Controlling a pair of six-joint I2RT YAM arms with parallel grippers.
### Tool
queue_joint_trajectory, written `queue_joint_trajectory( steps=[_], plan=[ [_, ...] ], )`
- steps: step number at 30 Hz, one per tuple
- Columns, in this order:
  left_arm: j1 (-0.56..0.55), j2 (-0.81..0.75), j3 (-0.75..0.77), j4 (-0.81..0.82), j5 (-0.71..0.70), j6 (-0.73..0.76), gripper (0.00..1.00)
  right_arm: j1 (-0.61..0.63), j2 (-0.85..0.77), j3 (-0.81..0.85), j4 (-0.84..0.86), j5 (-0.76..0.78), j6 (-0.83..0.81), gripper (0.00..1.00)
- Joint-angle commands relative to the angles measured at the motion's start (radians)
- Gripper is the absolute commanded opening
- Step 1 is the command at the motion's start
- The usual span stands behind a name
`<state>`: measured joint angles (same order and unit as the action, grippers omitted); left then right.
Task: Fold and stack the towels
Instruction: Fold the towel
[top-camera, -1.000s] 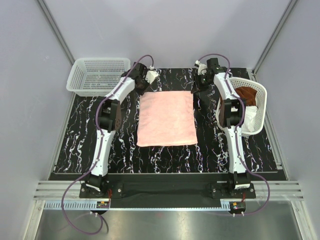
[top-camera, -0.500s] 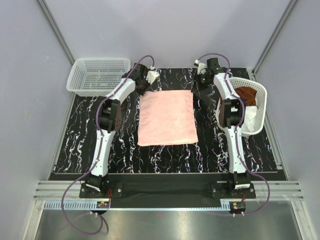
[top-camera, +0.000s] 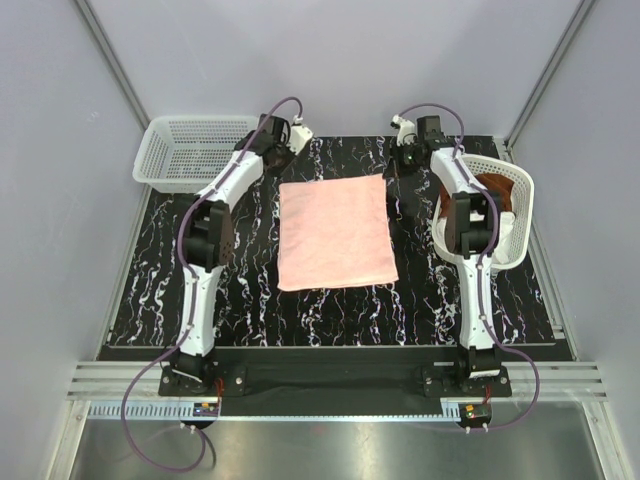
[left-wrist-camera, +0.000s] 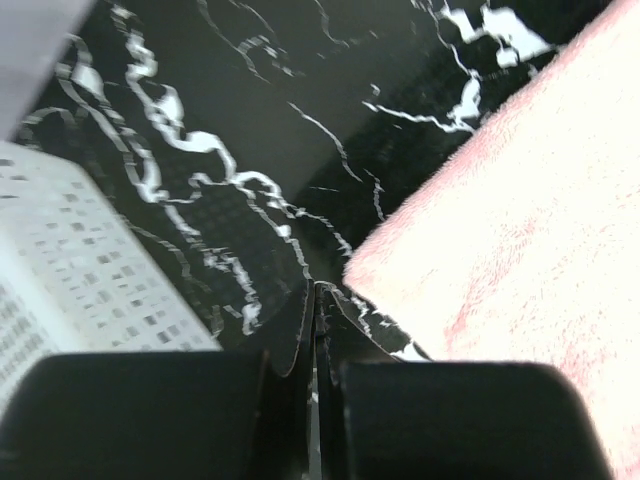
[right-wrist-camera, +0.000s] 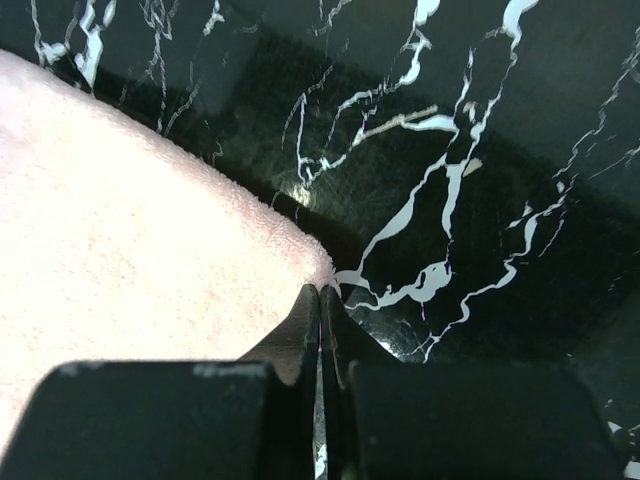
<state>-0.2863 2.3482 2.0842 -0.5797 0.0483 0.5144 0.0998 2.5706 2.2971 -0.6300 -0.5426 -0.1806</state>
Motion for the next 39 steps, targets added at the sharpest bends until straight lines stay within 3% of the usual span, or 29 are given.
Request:
queue_joint_trajectory(
  steps=[1, 5, 6, 10, 14, 39],
  plan=[
    [-0.001, -0.082, -0.010, 0.052, -0.030, -0.008, 0.00, -0.009, -0.119, -0.036, 0.118, -0.002, 0.010, 0.00],
    [-0.001, -0.069, -0.010, 0.057, -0.047, -0.042, 0.00, -0.009, -0.124, -0.044, 0.125, -0.020, 0.020, 0.00],
    [0.004, -0.053, 0.017, 0.043, -0.071, -0.063, 0.10, -0.008, -0.118, -0.039, 0.113, -0.029, 0.026, 0.00],
    [0.026, 0.057, 0.184, -0.080, -0.018, -0.143, 0.29, -0.009, -0.101, -0.039, 0.104, -0.045, 0.046, 0.00],
    [0.026, 0.088, 0.180, -0.051, -0.015, -0.166, 0.38, -0.009, -0.090, -0.050, 0.105, -0.043, 0.050, 0.00],
    [0.033, 0.181, 0.223, -0.112, 0.076, -0.065, 0.40, -0.009, -0.059, -0.031, 0.104, -0.097, 0.101, 0.00]
  ],
)
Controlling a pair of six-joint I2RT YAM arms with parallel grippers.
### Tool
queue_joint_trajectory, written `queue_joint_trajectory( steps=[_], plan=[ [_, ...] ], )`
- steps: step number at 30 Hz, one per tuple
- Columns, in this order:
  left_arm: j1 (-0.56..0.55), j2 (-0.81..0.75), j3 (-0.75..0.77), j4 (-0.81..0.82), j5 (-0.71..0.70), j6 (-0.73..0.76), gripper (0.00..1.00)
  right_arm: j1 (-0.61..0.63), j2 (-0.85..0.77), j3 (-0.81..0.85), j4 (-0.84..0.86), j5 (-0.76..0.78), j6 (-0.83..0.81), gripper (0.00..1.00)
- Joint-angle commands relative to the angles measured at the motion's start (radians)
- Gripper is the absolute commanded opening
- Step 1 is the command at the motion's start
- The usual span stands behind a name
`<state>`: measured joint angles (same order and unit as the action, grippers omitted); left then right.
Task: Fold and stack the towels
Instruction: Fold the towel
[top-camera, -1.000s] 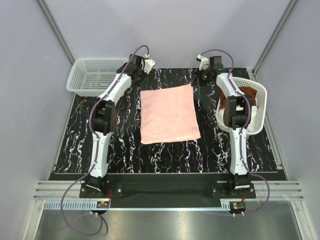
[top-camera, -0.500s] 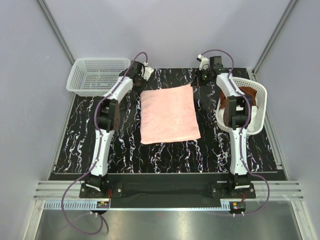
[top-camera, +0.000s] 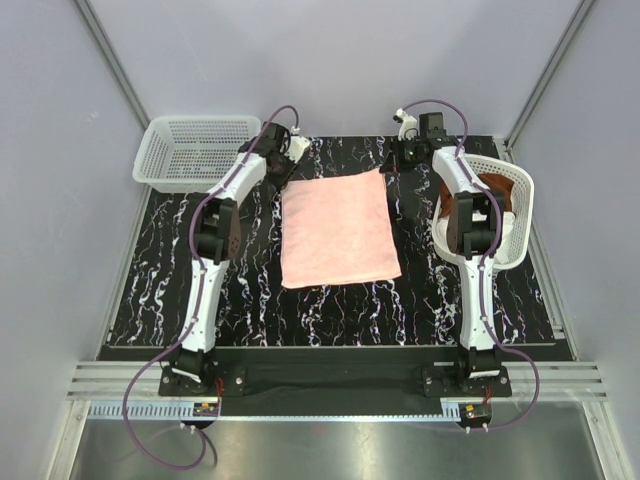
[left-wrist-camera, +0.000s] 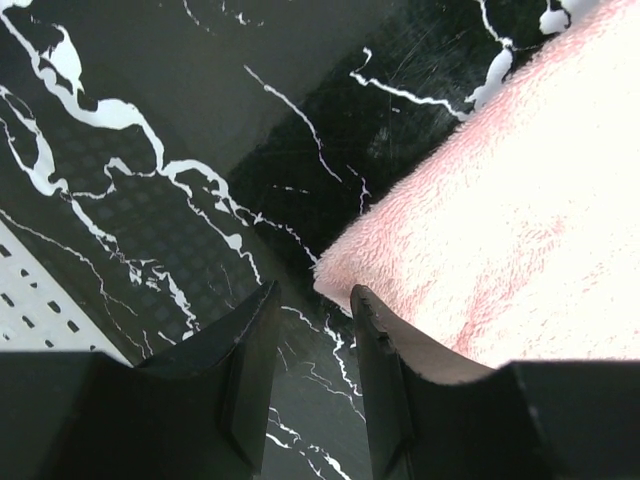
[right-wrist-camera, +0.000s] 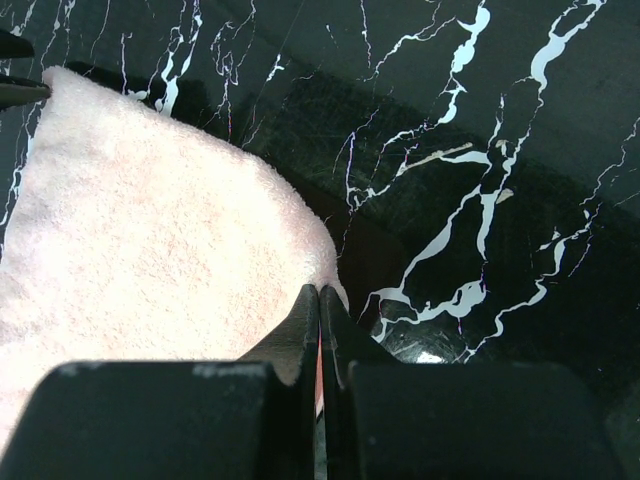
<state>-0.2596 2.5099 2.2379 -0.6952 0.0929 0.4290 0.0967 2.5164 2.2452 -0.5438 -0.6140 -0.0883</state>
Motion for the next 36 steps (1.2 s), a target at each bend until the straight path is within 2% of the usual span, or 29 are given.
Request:
queue_joint_trajectory(
  steps=[1, 7, 12, 17, 19, 22, 26, 29, 32, 36],
  plan=[
    [0.006, 0.032, 0.077, -0.004, 0.040, 0.024, 0.40, -0.005, -0.002, 0.027, 0.015, -0.027, 0.012, 0.00],
    [0.016, 0.087, 0.181, -0.076, 0.080, 0.037, 0.37, -0.005, 0.010, 0.059, -0.005, -0.049, 0.024, 0.00],
    [0.031, 0.089, 0.183, -0.067, 0.093, 0.013, 0.35, -0.006, 0.021, 0.071, -0.016, -0.044, 0.021, 0.00],
    [0.019, 0.090, 0.181, -0.070, 0.073, 0.028, 0.20, -0.006, 0.033, 0.091, -0.036, -0.036, 0.016, 0.00],
    [0.011, 0.089, 0.178, -0.078, 0.058, 0.040, 0.09, -0.006, 0.032, 0.090, -0.038, -0.038, 0.022, 0.00],
    [0.000, 0.060, 0.129, -0.047, 0.041, 0.050, 0.00, -0.006, 0.006, 0.065, -0.028, -0.039, 0.036, 0.00],
    [-0.004, -0.031, -0.001, 0.036, 0.045, 0.034, 0.00, -0.006, -0.054, -0.027, 0.048, -0.026, 0.036, 0.00],
    [-0.006, -0.097, -0.053, 0.075, 0.064, 0.008, 0.00, -0.006, -0.048, -0.015, 0.033, -0.018, 0.035, 0.00],
    [-0.003, -0.129, -0.064, 0.072, 0.054, -0.013, 0.00, -0.006, -0.028, 0.056, -0.008, -0.033, 0.048, 0.00],
    [-0.001, -0.145, -0.073, 0.045, -0.007, -0.039, 0.00, -0.006, -0.063, -0.012, 0.018, -0.043, 0.073, 0.00]
  ],
)
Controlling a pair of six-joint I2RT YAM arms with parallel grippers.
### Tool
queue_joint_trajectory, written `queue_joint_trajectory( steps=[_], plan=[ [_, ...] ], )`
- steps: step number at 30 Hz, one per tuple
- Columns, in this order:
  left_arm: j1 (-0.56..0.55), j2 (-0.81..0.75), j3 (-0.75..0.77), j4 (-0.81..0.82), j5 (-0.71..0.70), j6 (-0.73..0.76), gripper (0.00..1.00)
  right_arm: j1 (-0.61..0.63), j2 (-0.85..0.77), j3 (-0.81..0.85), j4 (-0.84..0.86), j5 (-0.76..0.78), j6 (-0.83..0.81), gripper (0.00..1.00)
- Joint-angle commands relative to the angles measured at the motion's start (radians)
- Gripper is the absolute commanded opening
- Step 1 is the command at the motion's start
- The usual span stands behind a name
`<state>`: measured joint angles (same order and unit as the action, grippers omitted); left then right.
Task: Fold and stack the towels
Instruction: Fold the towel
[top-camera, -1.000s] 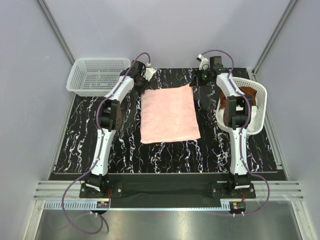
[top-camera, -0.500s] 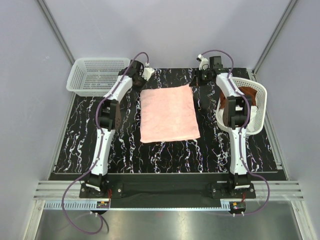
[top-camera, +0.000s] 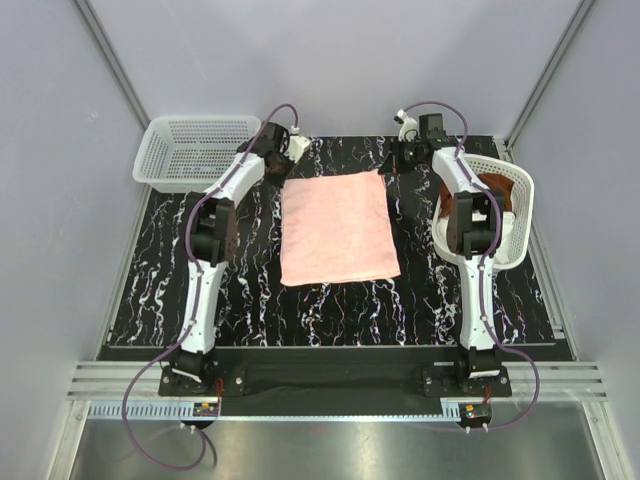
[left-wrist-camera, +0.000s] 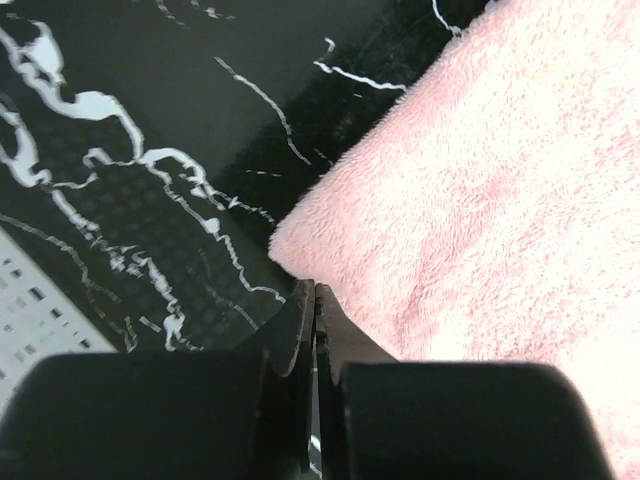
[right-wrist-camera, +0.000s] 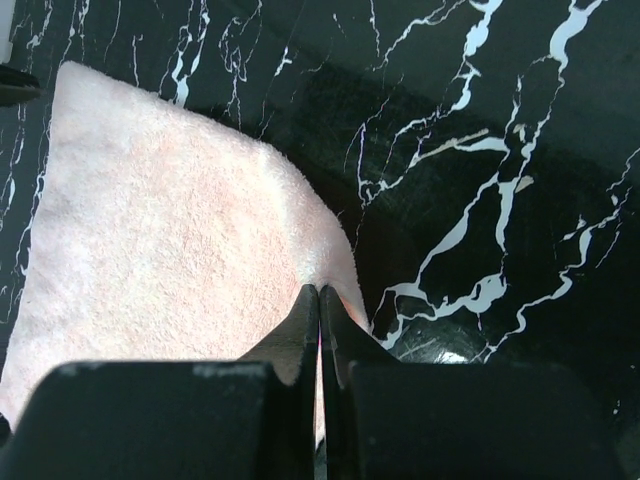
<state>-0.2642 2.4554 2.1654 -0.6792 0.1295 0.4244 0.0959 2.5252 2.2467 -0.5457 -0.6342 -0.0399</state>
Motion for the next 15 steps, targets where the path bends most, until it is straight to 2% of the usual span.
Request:
queue_joint_trajectory(
  steps=[1, 8, 12, 13, 15],
  plan=[
    [0.002, -0.091, -0.003, 0.014, -0.047, -0.041, 0.00, -0.005, -0.088, -0.027, 0.021, -0.021, 0.028, 0.00],
    [0.002, -0.182, -0.119, 0.058, -0.054, -0.088, 0.00, -0.005, -0.189, -0.195, 0.062, -0.013, 0.018, 0.00],
    [0.002, -0.193, -0.090, 0.047, -0.065, -0.156, 0.00, -0.005, -0.180, -0.176, 0.049, -0.012, 0.021, 0.00],
    [0.002, -0.185, -0.043, 0.018, -0.062, -0.220, 0.00, -0.005, -0.152, -0.162, 0.040, -0.016, 0.028, 0.02],
    [-0.004, -0.183, -0.030, -0.011, -0.047, -0.268, 0.14, -0.004, -0.114, -0.096, 0.007, -0.003, 0.034, 0.22]
  ],
)
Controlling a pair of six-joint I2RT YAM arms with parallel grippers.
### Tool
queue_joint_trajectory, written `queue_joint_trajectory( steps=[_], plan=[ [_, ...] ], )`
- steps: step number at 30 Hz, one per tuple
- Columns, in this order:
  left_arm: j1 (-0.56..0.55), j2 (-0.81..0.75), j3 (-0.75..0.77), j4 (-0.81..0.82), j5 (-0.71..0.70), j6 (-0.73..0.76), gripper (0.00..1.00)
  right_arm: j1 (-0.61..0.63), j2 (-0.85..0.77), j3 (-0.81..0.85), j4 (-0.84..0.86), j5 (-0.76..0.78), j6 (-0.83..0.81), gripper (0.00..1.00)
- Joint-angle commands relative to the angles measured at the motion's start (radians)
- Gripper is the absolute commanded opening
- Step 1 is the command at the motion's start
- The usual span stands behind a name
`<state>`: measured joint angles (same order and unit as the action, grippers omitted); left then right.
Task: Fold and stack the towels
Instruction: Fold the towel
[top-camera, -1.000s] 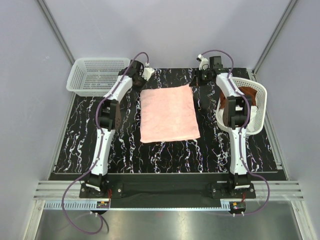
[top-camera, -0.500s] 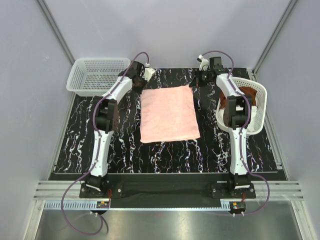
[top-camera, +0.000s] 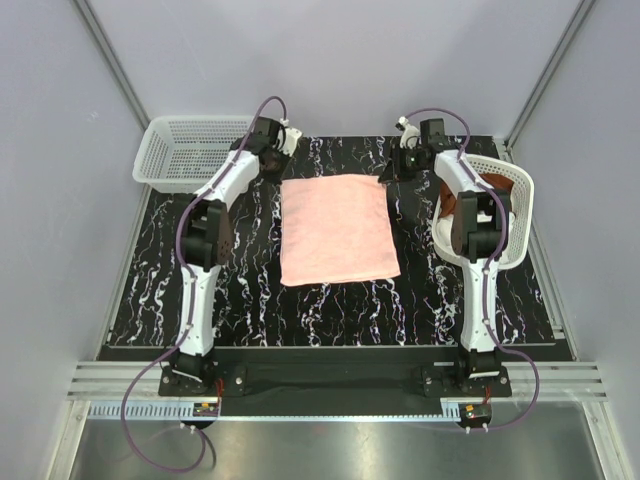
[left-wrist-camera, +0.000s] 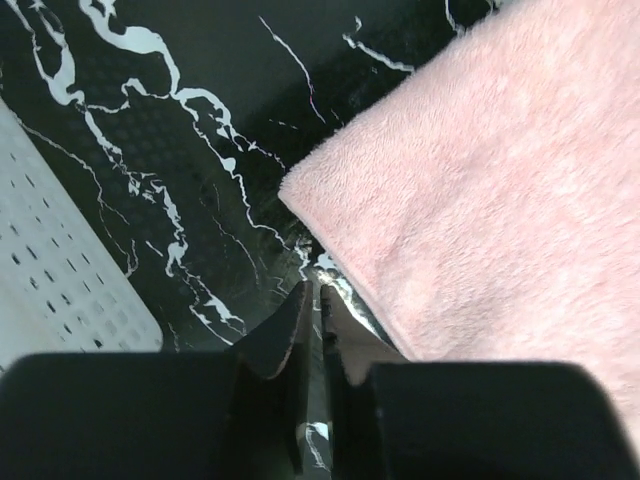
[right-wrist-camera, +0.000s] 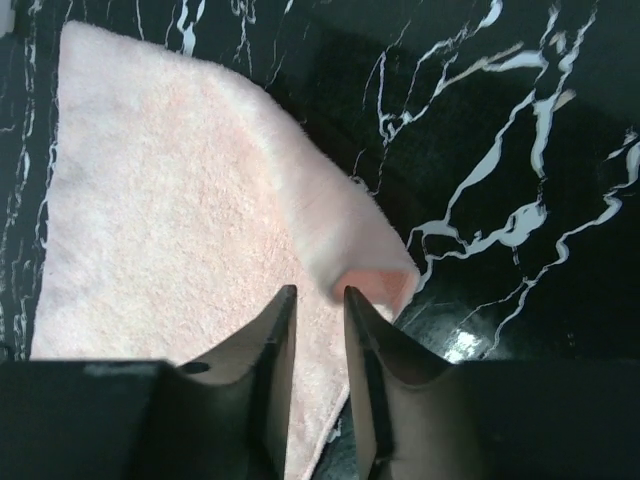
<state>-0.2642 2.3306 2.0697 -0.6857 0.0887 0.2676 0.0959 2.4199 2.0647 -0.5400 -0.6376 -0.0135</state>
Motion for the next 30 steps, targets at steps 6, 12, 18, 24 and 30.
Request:
queue_joint_trajectory(
  steps=[6, 12, 18, 24, 30],
  plan=[
    [-0.040, -0.198, -0.098, -0.011, -0.153, -0.261, 0.47, -0.004, 0.015, 0.166, -0.118, 0.111, 0.102, 0.70],
    [-0.072, -0.422, -0.384, -0.006, -0.173, -0.488, 0.48, 0.001, -0.215, -0.084, -0.129, 0.237, 0.247, 0.71],
    [-0.161, -0.536, -0.660, 0.029, -0.195, -0.608, 0.48, 0.053, -0.441, -0.455, -0.114, 0.294, 0.294, 0.61],
    [-0.207, -0.600, -0.873, 0.120, -0.142, -0.722, 0.47, 0.145, -0.560, -0.673, -0.101, 0.401, 0.316, 0.59],
    [-0.254, -0.586, -0.942, 0.106, -0.224, -0.765, 0.43, 0.225, -0.593, -0.819, -0.084, 0.556, 0.346, 0.57]
  ],
)
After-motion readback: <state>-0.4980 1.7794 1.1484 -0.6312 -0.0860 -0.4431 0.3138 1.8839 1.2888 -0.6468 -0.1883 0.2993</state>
